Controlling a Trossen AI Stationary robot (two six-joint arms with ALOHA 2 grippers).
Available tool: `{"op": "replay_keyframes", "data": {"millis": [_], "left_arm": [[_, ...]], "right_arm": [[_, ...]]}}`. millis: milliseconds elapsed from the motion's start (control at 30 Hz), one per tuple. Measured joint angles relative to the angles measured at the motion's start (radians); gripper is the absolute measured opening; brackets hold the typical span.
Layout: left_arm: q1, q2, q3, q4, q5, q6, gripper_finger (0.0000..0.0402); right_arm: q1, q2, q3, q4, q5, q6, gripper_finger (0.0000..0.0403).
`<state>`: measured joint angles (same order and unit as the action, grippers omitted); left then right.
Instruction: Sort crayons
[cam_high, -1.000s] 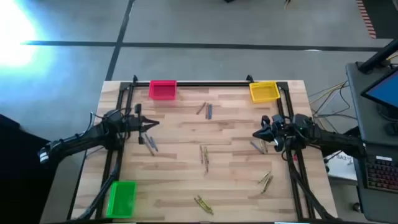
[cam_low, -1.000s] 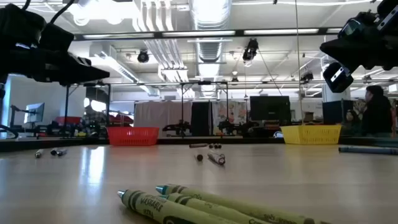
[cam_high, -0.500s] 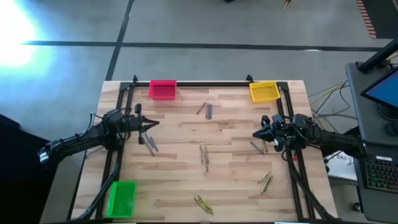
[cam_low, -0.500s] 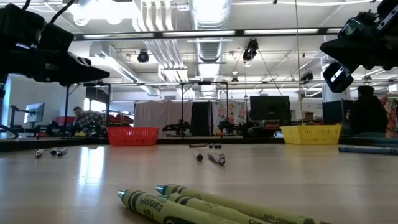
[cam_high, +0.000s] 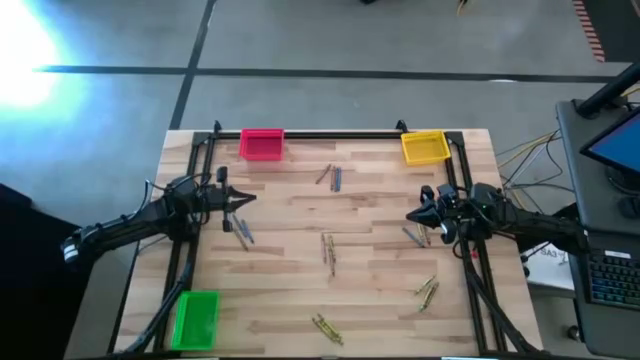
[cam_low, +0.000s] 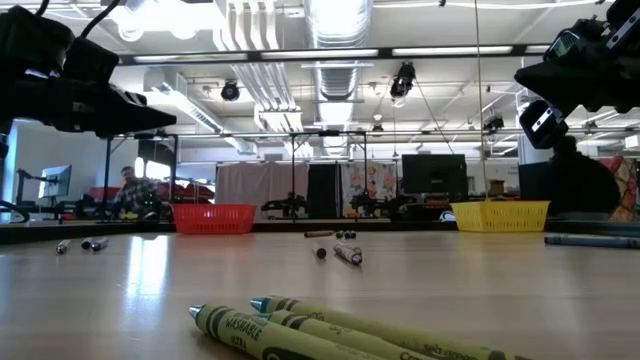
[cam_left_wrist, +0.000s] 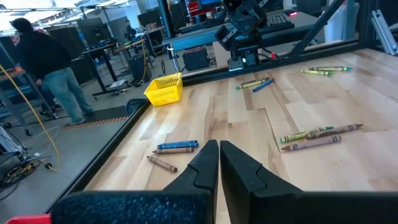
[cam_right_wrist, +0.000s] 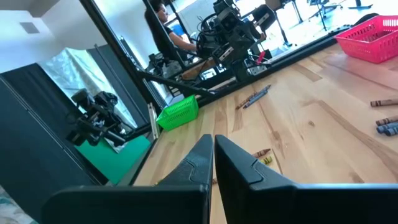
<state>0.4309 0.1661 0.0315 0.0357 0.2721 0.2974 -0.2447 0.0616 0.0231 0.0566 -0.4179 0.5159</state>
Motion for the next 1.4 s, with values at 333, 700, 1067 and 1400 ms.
{"op": "replay_keyframes", "data": {"millis": [333, 700, 1067, 1400], "left_arm": [[0.000, 0.000, 0.000, 0.000, 0.000, 0.000, 0.0000], [0.000, 0.000, 0.000, 0.000, 0.000, 0.000, 0.0000], [0.000, 0.000, 0.000, 0.000, 0.000, 0.000, 0.0000], [0.002, 0.000, 0.000, 0.056, -0.107, 0.061, 0.0000]], "right_arm": [[0.000, 0.000, 0.000, 0.000, 0.000, 0.000, 0.0009], [0.000, 0.000, 0.000, 0.000, 0.000, 0.000, 0.0009], [0.000, 0.000, 0.000, 0.000, 0.000, 0.000, 0.0009], [0.000, 0.000, 0.000, 0.000, 0.000, 0.000, 0.0009]]}}
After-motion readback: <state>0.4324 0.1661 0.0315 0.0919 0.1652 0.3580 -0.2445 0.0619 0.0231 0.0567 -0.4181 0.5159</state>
